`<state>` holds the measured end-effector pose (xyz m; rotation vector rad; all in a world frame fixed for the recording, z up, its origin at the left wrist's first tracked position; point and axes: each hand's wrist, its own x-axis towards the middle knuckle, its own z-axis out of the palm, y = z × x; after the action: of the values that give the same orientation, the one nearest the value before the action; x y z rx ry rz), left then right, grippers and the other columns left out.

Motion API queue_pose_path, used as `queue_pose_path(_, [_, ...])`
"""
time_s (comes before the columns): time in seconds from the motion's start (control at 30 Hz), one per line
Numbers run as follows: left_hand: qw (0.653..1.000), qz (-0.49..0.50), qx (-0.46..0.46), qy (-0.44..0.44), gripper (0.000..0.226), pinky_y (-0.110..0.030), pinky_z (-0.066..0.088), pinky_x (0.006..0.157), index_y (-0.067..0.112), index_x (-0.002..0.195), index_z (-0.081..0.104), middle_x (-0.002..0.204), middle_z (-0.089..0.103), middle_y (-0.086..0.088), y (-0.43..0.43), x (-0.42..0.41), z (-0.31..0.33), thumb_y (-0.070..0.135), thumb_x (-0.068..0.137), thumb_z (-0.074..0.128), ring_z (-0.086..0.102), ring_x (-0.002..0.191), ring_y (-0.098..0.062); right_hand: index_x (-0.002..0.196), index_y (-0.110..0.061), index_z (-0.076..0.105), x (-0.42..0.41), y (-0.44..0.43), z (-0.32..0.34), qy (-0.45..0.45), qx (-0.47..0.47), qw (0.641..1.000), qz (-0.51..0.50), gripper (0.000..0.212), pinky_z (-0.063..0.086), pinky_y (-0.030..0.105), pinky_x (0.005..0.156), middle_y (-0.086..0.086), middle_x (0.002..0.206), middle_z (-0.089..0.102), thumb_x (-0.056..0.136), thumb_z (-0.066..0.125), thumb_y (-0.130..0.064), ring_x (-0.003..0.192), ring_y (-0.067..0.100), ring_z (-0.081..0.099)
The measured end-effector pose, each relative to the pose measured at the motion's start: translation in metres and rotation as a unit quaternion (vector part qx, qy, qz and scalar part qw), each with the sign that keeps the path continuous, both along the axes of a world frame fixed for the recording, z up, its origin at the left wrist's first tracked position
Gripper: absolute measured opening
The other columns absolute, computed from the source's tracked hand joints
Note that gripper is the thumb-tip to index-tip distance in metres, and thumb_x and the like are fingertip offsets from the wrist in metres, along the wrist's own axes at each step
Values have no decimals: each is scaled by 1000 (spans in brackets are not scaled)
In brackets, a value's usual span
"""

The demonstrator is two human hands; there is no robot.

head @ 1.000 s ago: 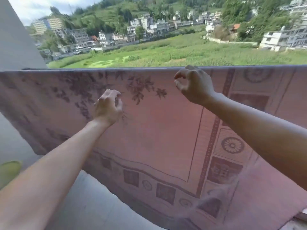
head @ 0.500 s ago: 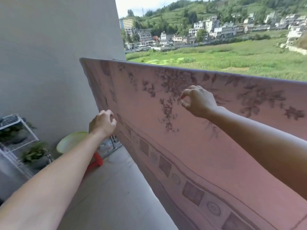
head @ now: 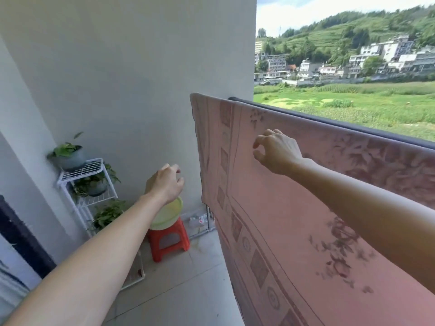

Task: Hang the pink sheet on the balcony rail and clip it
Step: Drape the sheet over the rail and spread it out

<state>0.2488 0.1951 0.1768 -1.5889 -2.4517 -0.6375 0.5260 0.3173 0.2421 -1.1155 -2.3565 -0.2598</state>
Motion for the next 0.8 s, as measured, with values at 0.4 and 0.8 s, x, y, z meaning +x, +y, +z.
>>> queue_pose_path(0.4, [998,-36,-25,40,33,-38,45,90,18,122,58,122,57,-8,126,-188,-17,31,92,52,55,115,-30,115,-25,66,-210,127,-25,-28,1,1000,-12,28,43,35,77,1,121,59,91,54,-32,114,23,49])
queue_pose_path(0.8, [992,-105,-76,9,38,-38,42,95,16,128,56,130,56,-10,282,-329,-25,30,92,52,53,119,-31,115,-19,66,-342,249,-30,-53,7,996,-65,28,40,36,79,6,122,60,91,57,-29,111,27,50])
